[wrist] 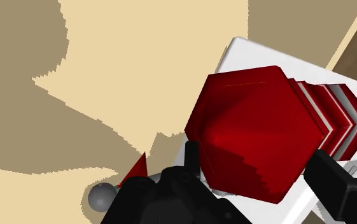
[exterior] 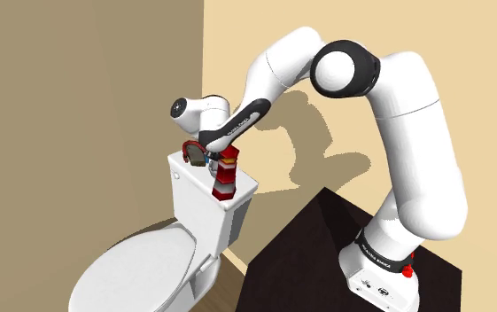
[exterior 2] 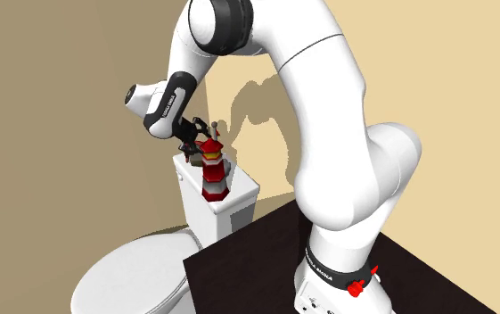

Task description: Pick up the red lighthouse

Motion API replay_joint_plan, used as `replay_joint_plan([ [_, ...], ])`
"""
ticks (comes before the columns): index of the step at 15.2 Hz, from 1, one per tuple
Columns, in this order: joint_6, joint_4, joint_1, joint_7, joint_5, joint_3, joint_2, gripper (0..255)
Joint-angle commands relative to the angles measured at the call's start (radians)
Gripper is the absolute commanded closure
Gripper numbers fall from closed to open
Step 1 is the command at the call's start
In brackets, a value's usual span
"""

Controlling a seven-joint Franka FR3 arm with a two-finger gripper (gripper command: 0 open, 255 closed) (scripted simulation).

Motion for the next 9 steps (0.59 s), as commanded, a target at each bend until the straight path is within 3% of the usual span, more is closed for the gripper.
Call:
replay_joint_plan([
  [1, -0.009, -0.008, -0.003, -0.011, 0.005, 0.003, -0.023, 255],
  [9, -0.053, -0.019, -0.008, -0.059, 0.032, 0.015, -0.097, 255],
])
